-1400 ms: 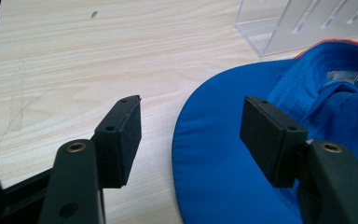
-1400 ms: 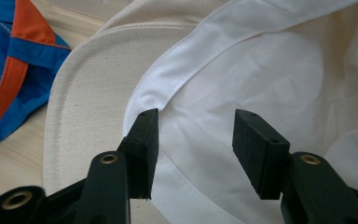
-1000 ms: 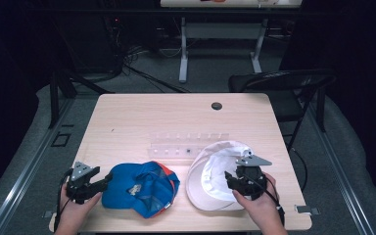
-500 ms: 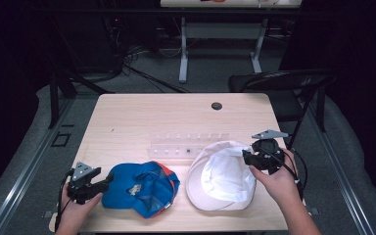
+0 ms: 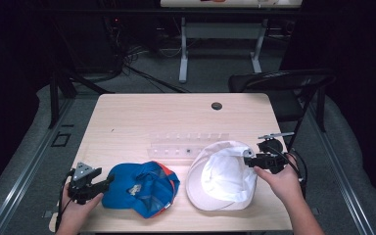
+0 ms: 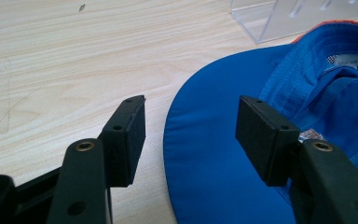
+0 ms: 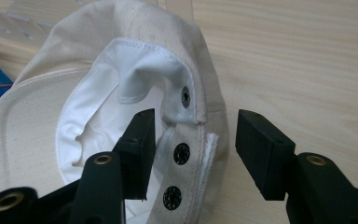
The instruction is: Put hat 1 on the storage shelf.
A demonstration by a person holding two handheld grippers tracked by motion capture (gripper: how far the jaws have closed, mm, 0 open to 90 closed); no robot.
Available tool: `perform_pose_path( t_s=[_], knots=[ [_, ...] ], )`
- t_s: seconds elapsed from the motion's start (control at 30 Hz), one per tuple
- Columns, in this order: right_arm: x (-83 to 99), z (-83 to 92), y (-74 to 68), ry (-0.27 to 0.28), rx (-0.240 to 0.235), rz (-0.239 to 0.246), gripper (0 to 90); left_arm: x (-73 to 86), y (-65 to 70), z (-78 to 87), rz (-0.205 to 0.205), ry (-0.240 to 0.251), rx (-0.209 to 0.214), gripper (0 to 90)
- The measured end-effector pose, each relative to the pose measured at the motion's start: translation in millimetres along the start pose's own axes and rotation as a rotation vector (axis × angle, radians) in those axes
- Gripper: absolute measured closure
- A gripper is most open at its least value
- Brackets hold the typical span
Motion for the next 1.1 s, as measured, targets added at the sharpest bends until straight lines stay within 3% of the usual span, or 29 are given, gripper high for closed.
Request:
perform_pose_path(
  t_s=[0.27, 0.37, 0.43, 0.53, 0.6, 0.77, 0.9, 0.97, 1.03, 1.1],
  knots=[
    [1.0, 6.3, -9.7, -0.034, -0.070, -0.009, 54.7, 0.3, -1.2, 0.1, 0.006, 0.002, -0.001, 43.0],
    [-1.8, 13.8, -15.9, -0.051, -0.117, -0.009, 61.9, -0.1, -0.9, 0.2, 0.006, 0.005, -0.001, 43.3],
    [-2.1, 15.0, -17.2, -0.065, -0.124, -0.010, 67.7, -0.1, -0.8, 0.2, 0.006, 0.005, -0.001, 43.3],
    [-0.5, 14.3, -14.8, -0.095, -0.090, 0.003, 75.5, 0.0, -1.2, 0.5, 0.006, 0.004, -0.002, 43.6],
    [-0.7, 14.4, -14.7, -0.103, -0.094, -0.008, 79.1, 0.2, -1.6, 0.8, 0.006, 0.003, -0.003, 43.8],
    [-1.7, 15.6, -12.4, -0.105, -0.059, -0.019, 80.4, 0.7, -2.6, 1.3, 0.006, 0.000, -0.007, 44.1],
    [1.3, 19.0, -8.0, -0.127, 0.030, 0.046, 81.4, 0.9, -2.7, 1.2, 0.009, 0.000, -0.007, 44.2],
    [2.3, 20.5, -7.4, -0.138, 0.047, 0.066, 81.5, 0.9, -2.7, 1.2, 0.009, 0.000, -0.008, 44.4],
    [3.0, 24.1, -3.4, -0.152, 0.118, 0.107, 81.4, 1.1, -2.5, 1.4, 0.007, -0.002, -0.009, 44.5],
    [4.5, 27.0, -3.1, -0.177, 0.143, 0.116, 81.4, 1.2, -2.5, 1.4, 0.007, -0.002, -0.010, 44.5]
  ],
)
Point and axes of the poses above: each handheld gripper's, and its own axes: z roughly backward along the jaws, x roughly out of its underside, y roughly to its right, the point moved 10 cm from there along -z, roughly forward along the jaws, and after that the axes turned 15 degrees about x, right-handed, at the moved point
